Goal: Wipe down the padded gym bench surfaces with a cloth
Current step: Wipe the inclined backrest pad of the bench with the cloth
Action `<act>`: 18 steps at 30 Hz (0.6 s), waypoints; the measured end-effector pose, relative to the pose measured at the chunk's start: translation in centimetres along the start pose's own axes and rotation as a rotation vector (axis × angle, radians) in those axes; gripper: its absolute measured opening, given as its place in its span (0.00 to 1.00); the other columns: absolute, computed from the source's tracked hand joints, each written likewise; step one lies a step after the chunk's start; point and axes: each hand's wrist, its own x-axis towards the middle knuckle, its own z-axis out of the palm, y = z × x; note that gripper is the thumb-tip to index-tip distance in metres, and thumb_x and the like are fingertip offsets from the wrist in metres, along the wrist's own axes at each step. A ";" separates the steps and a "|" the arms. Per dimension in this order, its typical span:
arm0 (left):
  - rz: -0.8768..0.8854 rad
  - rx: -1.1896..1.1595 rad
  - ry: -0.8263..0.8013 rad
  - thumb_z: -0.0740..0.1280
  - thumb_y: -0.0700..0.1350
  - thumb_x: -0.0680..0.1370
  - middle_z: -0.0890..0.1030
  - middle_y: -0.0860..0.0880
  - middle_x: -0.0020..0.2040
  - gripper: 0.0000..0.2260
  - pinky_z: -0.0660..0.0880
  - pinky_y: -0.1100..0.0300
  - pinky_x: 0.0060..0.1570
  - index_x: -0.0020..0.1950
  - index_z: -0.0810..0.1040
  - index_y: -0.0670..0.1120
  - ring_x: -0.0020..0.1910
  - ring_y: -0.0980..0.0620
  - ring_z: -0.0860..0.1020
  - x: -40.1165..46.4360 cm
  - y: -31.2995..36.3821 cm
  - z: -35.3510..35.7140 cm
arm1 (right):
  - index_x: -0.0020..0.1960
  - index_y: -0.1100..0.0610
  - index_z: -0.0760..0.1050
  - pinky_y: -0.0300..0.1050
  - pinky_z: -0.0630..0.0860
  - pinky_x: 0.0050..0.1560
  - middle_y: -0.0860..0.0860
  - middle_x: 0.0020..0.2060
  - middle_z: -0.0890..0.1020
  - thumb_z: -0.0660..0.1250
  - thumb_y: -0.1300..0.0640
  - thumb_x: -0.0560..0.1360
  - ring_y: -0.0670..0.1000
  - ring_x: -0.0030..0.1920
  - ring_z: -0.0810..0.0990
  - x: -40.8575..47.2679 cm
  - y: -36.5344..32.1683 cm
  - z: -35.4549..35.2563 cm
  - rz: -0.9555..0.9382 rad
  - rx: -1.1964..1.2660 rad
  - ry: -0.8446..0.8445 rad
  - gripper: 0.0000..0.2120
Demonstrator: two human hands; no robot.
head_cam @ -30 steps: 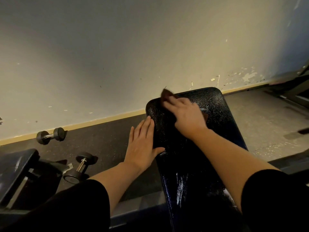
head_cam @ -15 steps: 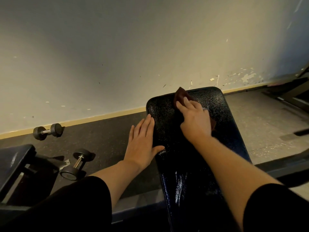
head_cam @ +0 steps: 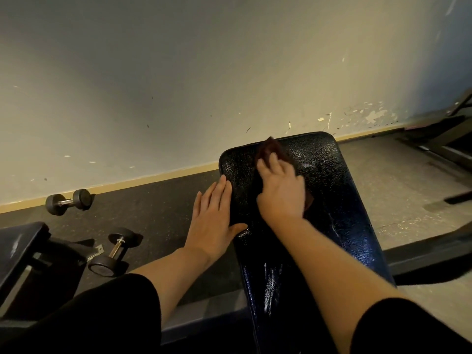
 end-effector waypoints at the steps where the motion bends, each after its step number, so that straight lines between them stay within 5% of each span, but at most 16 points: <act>1: 0.040 0.041 0.027 0.66 0.58 0.75 0.47 0.45 0.79 0.41 0.41 0.51 0.74 0.78 0.47 0.43 0.77 0.48 0.45 0.0 0.1 -0.2 | 0.77 0.49 0.53 0.53 0.63 0.65 0.51 0.77 0.52 0.61 0.57 0.76 0.53 0.74 0.55 -0.6 -0.8 0.3 -0.078 0.008 -0.010 0.33; 4: 0.238 0.090 0.122 0.75 0.51 0.69 0.65 0.42 0.72 0.39 0.54 0.49 0.72 0.74 0.61 0.40 0.73 0.44 0.59 0.2 0.4 -1.0 | 0.77 0.47 0.51 0.52 0.61 0.66 0.49 0.78 0.51 0.60 0.58 0.76 0.51 0.75 0.53 -0.6 1.6 -0.6 -0.345 -0.051 -0.054 0.32; 7: 0.428 0.131 0.104 0.75 0.56 0.68 0.68 0.42 0.70 0.39 0.62 0.48 0.70 0.72 0.65 0.40 0.70 0.44 0.64 1.4 1.5 -1.6 | 0.77 0.45 0.52 0.55 0.62 0.68 0.48 0.77 0.54 0.61 0.59 0.76 0.51 0.75 0.55 1.6 8.1 -2.3 -0.123 -0.125 -0.082 0.33; 9: 0.487 0.206 0.018 0.73 0.60 0.69 0.64 0.42 0.74 0.42 0.58 0.47 0.72 0.75 0.62 0.40 0.74 0.43 0.59 2.7 3.0 -1.8 | 0.77 0.45 0.52 0.57 0.61 0.69 0.49 0.77 0.53 0.61 0.60 0.76 0.51 0.76 0.54 2.4 11.0 -2.8 0.116 -0.063 -0.103 0.34; 11: 0.503 0.260 -0.069 0.69 0.63 0.71 0.50 0.43 0.78 0.47 0.43 0.52 0.75 0.78 0.50 0.41 0.77 0.46 0.46 4.1 4.4 -1.8 | 0.77 0.46 0.52 0.58 0.61 0.69 0.50 0.78 0.52 0.61 0.59 0.76 0.52 0.76 0.53 2.2 10.0 -2.4 0.186 -0.017 -0.075 0.33; 13: 0.446 0.278 -0.137 0.67 0.65 0.71 0.39 0.44 0.78 0.50 0.35 0.54 0.74 0.78 0.40 0.42 0.76 0.48 0.37 5.2 5.4 -1.6 | 0.77 0.47 0.53 0.56 0.61 0.68 0.50 0.77 0.52 0.62 0.59 0.76 0.53 0.76 0.54 0.9 7.6 -1.6 0.104 0.025 -0.060 0.34; 16: 0.377 0.286 -0.213 0.67 0.65 0.71 0.37 0.44 0.78 0.51 0.35 0.54 0.73 0.77 0.38 0.42 0.76 0.48 0.36 5.7 5.6 -1.2 | 0.77 0.46 0.51 0.53 0.62 0.66 0.49 0.78 0.50 0.62 0.59 0.75 0.50 0.76 0.52 -1.6 7.1 -0.7 -0.185 0.002 -0.072 0.35; 18: 0.375 0.291 -0.235 0.66 0.64 0.73 0.36 0.43 0.77 0.50 0.35 0.54 0.72 0.77 0.38 0.42 0.76 0.48 0.35 5.7 5.7 -1.2 | 0.77 0.45 0.51 0.54 0.62 0.67 0.47 0.78 0.51 0.62 0.60 0.74 0.49 0.76 0.53 -0.8 10.2 -1.3 -0.177 -0.056 -0.077 0.36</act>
